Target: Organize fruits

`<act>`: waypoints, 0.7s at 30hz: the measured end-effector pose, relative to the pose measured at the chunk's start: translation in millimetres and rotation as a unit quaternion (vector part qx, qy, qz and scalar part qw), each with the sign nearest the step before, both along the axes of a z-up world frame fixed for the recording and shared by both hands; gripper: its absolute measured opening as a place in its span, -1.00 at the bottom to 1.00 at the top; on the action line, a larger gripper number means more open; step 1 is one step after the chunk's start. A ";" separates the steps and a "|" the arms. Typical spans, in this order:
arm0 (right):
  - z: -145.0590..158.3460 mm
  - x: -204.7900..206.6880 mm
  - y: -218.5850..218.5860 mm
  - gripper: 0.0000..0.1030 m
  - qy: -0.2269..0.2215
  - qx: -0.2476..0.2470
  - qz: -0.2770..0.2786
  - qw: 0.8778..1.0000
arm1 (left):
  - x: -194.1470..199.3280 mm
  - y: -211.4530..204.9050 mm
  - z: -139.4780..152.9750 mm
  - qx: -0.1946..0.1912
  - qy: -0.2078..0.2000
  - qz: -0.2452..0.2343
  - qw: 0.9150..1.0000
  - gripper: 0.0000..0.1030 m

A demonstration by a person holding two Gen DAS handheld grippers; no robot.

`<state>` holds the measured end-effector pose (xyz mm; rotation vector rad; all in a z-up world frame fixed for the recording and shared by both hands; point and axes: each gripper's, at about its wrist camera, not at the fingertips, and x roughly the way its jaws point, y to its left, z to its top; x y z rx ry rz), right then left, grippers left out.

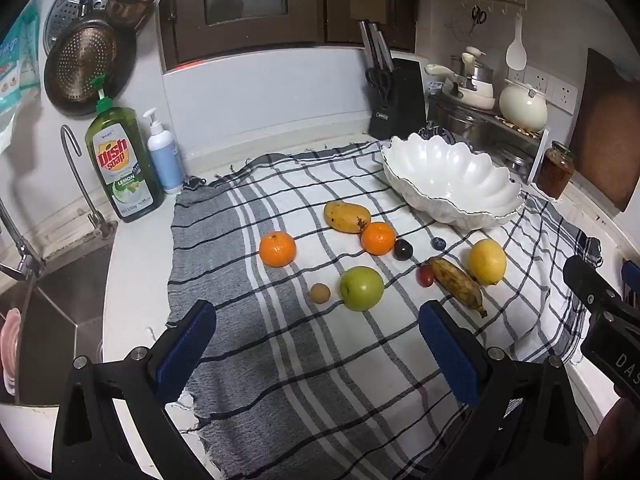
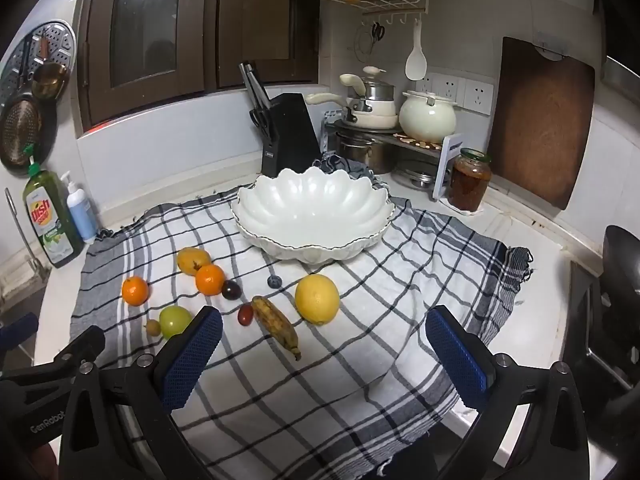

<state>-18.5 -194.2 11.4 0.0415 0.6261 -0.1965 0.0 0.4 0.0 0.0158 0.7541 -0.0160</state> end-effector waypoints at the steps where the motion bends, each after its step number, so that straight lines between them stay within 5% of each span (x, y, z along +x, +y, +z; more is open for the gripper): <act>1: 0.0 0.0 0.1 1.00 -0.001 -0.002 0.000 1.000 | 0.0 0.2 0.0 0.000 0.000 0.000 1.000 1.00; 21: -0.6 -3.4 -3.5 1.00 0.001 0.000 -0.002 1.000 | -7.0 -4.9 4.5 0.009 -0.001 -0.017 1.000 1.00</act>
